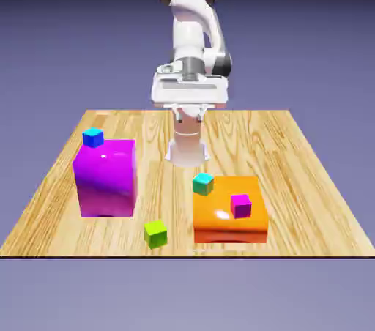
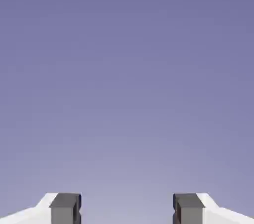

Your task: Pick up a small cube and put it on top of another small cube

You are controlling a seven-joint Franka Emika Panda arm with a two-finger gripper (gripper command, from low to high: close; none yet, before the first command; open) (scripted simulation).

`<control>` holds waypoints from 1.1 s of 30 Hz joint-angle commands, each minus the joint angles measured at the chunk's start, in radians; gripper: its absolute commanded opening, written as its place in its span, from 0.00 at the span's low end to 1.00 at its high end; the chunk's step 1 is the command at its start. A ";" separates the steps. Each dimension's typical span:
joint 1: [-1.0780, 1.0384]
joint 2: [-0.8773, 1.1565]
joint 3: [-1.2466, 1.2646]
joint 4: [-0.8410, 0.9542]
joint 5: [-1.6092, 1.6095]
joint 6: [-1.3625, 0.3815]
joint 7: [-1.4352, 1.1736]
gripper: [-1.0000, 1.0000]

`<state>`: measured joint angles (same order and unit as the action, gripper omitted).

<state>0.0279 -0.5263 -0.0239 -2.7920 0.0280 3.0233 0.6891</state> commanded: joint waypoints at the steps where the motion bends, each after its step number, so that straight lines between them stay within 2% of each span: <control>1: 0.013 0.036 -0.020 0.015 0.023 -0.011 -0.043 0.50; 23: 0.299 0.824 -0.451 0.339 0.528 -0.258 -0.978 0.50; 30: 0.140 1.022 -0.246 0.422 0.744 -0.144 -1.151 0.50; 31: 0.140 1.022 -0.246 0.422 0.744 -0.144 -1.151 0.00; 33: 0.168 0.987 -0.282 0.407 0.706 -0.164 -1.121 0.00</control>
<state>0.1960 0.4610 -0.3057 -2.3846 0.7341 2.8584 -0.4315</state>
